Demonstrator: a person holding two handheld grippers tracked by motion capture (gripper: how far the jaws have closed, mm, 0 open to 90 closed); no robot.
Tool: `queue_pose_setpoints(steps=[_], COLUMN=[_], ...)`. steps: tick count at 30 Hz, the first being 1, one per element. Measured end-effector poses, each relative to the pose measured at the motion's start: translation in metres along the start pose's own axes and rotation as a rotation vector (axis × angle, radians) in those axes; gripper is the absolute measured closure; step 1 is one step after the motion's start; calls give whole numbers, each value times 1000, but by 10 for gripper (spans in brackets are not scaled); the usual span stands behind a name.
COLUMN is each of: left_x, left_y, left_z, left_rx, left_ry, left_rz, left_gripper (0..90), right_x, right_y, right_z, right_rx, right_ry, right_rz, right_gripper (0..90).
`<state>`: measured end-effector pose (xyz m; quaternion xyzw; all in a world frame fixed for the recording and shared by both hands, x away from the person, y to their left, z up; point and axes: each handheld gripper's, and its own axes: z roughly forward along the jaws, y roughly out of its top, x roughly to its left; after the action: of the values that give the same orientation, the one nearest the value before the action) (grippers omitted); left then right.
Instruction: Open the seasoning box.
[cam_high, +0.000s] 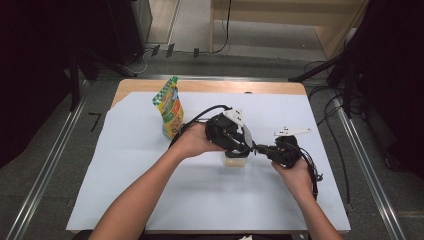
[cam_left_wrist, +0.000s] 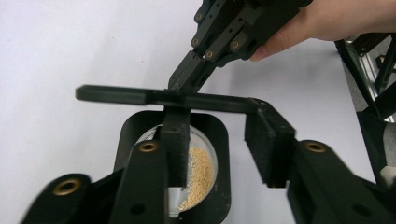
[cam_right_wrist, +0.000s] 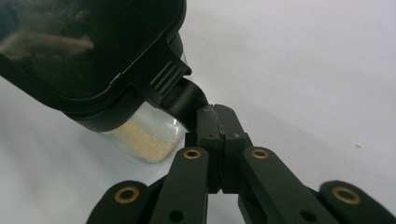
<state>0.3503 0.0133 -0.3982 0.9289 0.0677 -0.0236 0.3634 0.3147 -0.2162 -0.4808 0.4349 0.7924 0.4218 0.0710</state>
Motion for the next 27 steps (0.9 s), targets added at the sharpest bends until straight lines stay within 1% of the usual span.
queue_pose_setpoints(steps=[2,4,5,9,13,15,17,19,21,24,25,27], left_x=[-1,-3,-4,-7,-6,-6,-5,-4,-4,-4,-3,-1], left_y=[2,4,5,10,16,18,19,19,19,19,18,17], left_z=[0,2,3,8,13,16,19,21,23,25,25,24], left_rx=[2,3,5,-2,10,12,7,10,18,16,14,5], left_ry=[-7,-16,-20,-14,-15,-15,-25,-29,-31,-29,-34,-53], left_rz=[8,16,20,28,38,35,22,17,21,14,10,-14], left_gripper=[713,740,747,763,765,764,764,763,761,759,758,757], right_x=[0,1,1,1,1,1,1,1,1,1,1,0], right_y=[0,0,0,0,-1,-1,-1,-2,-2,-3,-3,-3], right_z=[0,1,1,0,0,0,0,0,0,0,0,0], right_rx=[0,-1,-1,2,4,2,1,0,-3,-2,0,5], right_ry=[1,0,0,-1,2,2,1,2,2,2,3,14], right_rz=[1,-6,-4,-2,-1,0,2,4,6,8,9,16], right_gripper=[900,900,900,900,900,900,900,900,900,900,900,900])
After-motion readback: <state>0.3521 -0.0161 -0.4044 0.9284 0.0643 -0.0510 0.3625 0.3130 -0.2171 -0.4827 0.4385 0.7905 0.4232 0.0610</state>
